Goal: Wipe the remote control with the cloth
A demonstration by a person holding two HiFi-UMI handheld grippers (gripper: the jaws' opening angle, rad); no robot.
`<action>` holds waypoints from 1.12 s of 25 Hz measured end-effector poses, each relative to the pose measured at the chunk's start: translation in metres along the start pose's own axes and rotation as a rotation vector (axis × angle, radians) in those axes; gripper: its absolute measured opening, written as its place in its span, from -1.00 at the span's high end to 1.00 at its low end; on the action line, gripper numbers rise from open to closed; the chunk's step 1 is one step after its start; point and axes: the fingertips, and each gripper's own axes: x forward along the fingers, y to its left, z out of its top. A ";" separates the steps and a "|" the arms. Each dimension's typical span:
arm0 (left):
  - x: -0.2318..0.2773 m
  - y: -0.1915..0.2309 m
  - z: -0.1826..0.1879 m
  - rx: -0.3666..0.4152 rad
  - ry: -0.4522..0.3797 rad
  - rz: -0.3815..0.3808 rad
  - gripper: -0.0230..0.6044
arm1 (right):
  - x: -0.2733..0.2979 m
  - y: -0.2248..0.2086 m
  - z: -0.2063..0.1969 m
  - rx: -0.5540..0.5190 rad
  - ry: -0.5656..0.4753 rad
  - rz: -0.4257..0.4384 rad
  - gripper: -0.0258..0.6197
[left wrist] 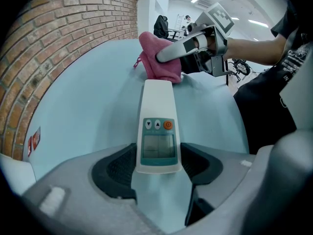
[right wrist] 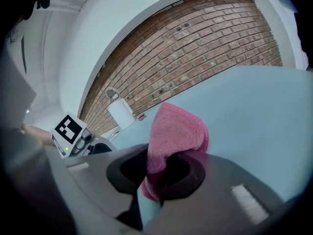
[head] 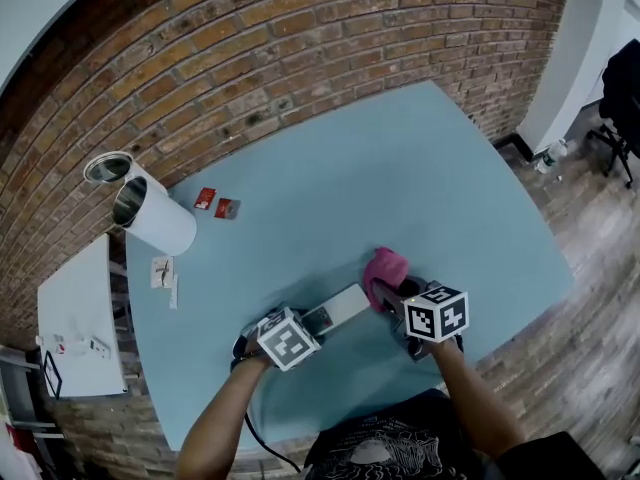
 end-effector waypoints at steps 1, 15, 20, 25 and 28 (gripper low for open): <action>0.000 0.000 0.000 0.000 -0.002 0.001 0.02 | -0.002 0.000 -0.002 0.002 -0.002 -0.003 0.72; 0.000 -0.001 0.003 0.012 -0.034 -0.004 0.01 | -0.025 0.023 -0.032 0.029 -0.016 -0.037 0.72; -0.001 -0.001 0.003 0.010 -0.044 -0.003 0.01 | -0.024 0.040 -0.041 0.021 -0.011 -0.024 0.72; -0.001 -0.002 0.004 0.007 -0.044 -0.002 0.02 | -0.018 0.059 -0.052 0.020 -0.004 0.001 0.72; -0.001 -0.002 0.004 0.006 -0.045 -0.001 0.02 | -0.012 0.072 -0.058 0.012 0.006 0.024 0.72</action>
